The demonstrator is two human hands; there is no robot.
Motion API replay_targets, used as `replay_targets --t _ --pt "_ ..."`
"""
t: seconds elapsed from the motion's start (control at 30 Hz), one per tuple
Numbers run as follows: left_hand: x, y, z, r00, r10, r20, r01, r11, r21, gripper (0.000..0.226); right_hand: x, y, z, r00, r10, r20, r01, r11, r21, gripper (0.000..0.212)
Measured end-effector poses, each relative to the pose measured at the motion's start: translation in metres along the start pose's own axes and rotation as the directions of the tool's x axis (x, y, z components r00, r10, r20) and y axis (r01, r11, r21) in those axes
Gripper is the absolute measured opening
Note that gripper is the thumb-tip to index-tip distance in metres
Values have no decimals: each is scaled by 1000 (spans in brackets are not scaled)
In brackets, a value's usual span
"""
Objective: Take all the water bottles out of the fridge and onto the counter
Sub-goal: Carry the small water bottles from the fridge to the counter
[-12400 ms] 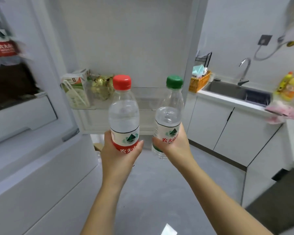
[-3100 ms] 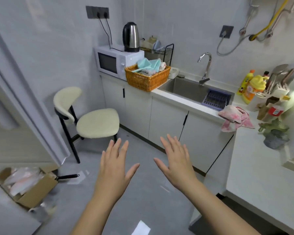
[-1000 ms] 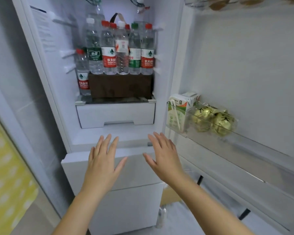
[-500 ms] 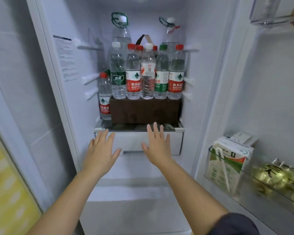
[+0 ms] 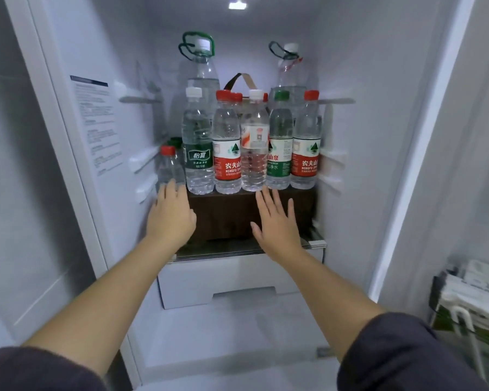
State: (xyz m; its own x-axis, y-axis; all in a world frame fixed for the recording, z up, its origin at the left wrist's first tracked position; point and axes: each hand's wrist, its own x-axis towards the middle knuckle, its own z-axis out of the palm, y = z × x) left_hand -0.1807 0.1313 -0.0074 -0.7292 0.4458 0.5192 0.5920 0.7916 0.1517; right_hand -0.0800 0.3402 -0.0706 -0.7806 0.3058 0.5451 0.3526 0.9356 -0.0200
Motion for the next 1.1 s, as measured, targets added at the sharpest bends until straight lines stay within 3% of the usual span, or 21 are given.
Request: replay_targets --t 0.1,0.3,0.57,0.73,0.93,1.1 --pt "26 -4 -9 998 -50 -35 50 999 -23 61 10 -7 3 998 -43 43 45 998 -32 72" --pt "63 -2 -24 993 -112 -42 104 983 -152 62 9 -11 5 1000 -1 -6 1 1000 2 77" --pt "107 -12 -30 997 -17 77 23 996 -84 83 10 -14 0 1000 30 4 -31 993 114 82" --pt "113 -10 -30 994 -32 105 30 999 15 71 9 -11 -1 1000 18 17 -19 993 117 83" --pt "86 -1 -38 998 -33 -61 37 997 70 49 10 -10 -3 998 26 55 -33 990 134 85" --pt "51 -2 -53 992 37 -118 -18 987 159 37 12 -11 -9 992 50 118 -67 988 142 86"
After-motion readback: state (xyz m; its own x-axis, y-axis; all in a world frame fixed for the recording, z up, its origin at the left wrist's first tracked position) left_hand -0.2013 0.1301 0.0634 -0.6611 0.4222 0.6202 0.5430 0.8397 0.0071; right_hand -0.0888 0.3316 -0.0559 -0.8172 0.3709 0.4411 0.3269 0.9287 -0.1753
